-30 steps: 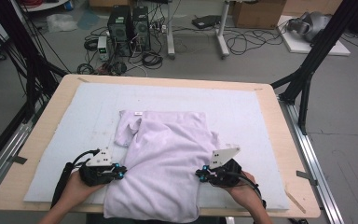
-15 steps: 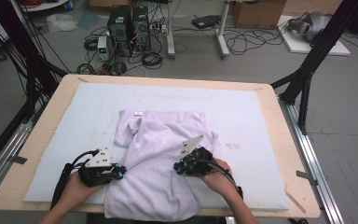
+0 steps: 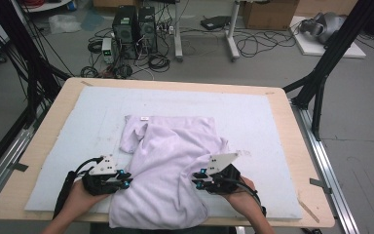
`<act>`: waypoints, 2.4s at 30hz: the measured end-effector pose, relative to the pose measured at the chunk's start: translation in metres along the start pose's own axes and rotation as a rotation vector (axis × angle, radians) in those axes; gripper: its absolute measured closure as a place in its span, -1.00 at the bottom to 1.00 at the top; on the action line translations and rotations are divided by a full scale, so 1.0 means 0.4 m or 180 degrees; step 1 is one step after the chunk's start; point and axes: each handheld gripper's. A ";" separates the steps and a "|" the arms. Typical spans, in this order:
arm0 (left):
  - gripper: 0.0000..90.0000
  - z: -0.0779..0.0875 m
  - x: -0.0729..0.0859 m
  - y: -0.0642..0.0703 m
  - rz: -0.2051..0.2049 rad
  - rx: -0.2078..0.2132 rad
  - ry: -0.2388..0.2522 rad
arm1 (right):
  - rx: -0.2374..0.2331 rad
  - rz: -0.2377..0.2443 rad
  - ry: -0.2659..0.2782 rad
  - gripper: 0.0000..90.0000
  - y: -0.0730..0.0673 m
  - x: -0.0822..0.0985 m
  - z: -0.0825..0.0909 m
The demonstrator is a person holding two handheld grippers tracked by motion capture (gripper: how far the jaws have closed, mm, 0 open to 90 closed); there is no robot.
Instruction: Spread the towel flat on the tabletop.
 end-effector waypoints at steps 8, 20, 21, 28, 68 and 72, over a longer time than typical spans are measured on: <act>0.66 0.000 0.000 0.002 0.0002 -0.0024 -0.0012 | -0.0237 0.0105 -0.0239 0.57 -0.044 0.038 -0.052; 0.61 0.000 0.000 0.004 -0.0007 -0.0052 -0.0006 | -0.0236 0.0251 -0.0302 0.69 -0.064 0.001 -0.100; 0.61 0.000 0.000 0.003 -0.0008 -0.0050 -0.0005 | -0.0259 0.0234 -0.0297 0.86 -0.062 0.002 -0.099; 0.62 0.000 0.001 0.002 -0.0012 -0.0039 -0.0007 | -0.0233 0.0167 -0.0282 0.94 -0.067 0.033 -0.034; 0.37 0.016 0.009 0.001 0.0075 -0.0085 -0.0065 | -0.0275 -0.0099 -0.0095 0.39 -0.055 0.055 -0.006; 0.55 0.013 0.007 0.005 0.0052 -0.0062 -0.0049 | -0.0209 -0.0052 -0.0219 0.65 -0.058 0.075 -0.021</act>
Point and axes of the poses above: each handheld gripper's, and its own axes: z roughly backward along the jaws, x roughly out of its underside, y roughly to its right, and after that the axes turned 15 degrees about -z, right-handed
